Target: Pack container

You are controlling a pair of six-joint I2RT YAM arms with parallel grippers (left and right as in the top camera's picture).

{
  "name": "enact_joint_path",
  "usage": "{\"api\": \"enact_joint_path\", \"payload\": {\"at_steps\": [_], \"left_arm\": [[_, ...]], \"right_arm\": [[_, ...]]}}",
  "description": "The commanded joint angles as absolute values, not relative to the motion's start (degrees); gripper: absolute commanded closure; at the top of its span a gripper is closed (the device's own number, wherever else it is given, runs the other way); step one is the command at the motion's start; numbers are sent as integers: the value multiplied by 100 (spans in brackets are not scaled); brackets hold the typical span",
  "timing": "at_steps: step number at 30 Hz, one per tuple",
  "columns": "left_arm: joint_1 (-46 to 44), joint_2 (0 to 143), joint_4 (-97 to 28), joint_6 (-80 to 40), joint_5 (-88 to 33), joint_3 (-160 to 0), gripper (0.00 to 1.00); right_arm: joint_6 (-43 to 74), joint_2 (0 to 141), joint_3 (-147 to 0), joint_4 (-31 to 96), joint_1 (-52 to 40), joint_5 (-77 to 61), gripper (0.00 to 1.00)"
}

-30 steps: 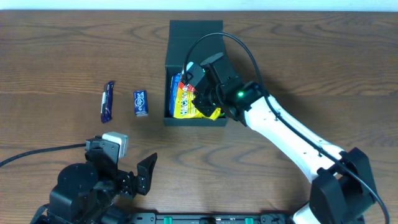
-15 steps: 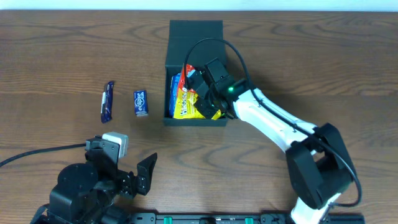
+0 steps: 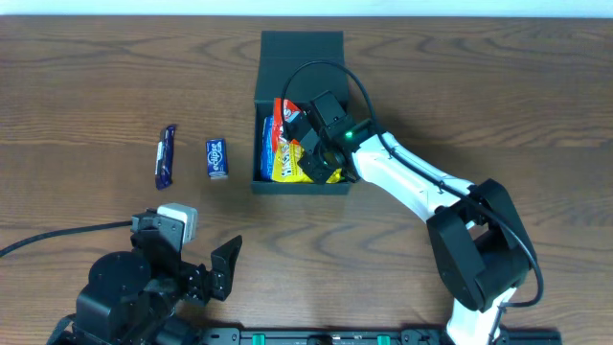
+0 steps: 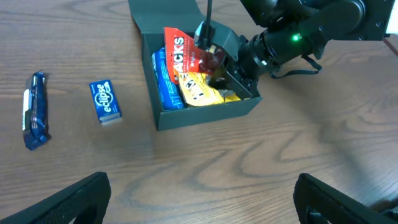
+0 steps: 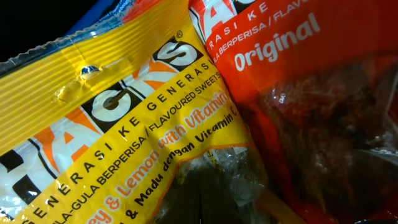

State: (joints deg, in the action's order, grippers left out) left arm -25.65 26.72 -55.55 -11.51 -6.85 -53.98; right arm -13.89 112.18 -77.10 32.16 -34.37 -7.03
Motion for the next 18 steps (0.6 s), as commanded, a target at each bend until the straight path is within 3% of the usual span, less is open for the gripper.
{"api": "enact_joint_path", "payload": {"at_steps": [1, 9, 18], "left_arm": [[-2554, 2650, -5568, -1026, -600, -5502, 5], [-2554, 2650, -5568, -1028, -600, -5502, 5], [-2554, 2650, -5568, -1026, -600, -5502, 5]], "right_arm": [[-1437, 11065, -7535, 3406, -3415, -810, 99], [-1437, 10057, -7537, 2731, -3409, -882, 99], [-1437, 10418, -7533, 1732, -3376, -392, 98]]}}
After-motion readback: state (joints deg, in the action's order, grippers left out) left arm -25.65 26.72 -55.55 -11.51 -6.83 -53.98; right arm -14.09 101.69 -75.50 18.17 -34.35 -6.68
